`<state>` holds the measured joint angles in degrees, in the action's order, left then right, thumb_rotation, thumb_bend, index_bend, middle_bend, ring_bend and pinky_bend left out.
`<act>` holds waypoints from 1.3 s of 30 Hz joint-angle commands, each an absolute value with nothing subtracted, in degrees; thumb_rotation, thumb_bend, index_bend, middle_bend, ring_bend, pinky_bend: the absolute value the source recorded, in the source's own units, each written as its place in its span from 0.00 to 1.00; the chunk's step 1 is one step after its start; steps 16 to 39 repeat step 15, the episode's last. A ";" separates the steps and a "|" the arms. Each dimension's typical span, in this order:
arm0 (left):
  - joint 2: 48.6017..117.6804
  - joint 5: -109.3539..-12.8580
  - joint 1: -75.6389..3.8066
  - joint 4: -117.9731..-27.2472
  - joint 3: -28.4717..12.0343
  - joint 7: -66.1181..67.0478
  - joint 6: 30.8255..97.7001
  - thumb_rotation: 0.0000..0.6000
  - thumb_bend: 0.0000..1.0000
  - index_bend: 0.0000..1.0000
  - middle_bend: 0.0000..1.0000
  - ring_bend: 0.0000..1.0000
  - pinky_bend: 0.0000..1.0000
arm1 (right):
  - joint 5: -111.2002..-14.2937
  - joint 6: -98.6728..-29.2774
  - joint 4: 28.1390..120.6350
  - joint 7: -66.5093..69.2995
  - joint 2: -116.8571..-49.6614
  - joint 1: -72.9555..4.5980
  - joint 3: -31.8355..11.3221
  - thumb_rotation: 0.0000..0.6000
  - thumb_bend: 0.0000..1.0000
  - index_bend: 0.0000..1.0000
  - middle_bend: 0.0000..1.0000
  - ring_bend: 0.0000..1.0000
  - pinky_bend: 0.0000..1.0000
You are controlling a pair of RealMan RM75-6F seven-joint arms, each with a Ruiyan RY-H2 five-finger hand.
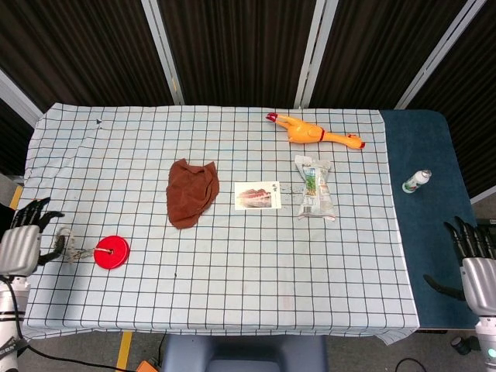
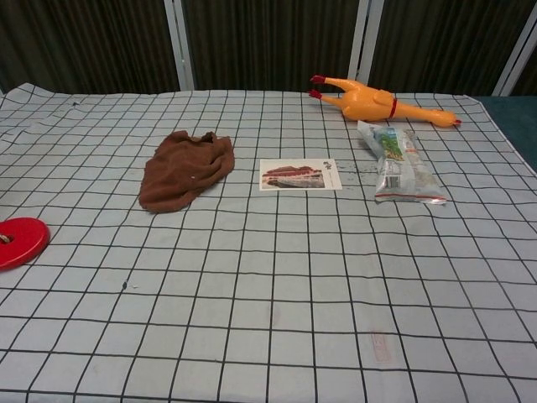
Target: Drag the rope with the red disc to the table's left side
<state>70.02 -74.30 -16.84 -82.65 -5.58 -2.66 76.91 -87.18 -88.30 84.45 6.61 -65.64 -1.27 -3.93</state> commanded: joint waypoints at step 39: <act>69.37 -87.56 -7.64 -86.56 1.28 0.24 89.99 1.00 0.35 0.00 0.00 0.00 0.00 | -89.48 -89.66 83.94 5.82 -67.42 -0.76 -2.58 1.00 0.25 0.00 0.00 0.00 0.00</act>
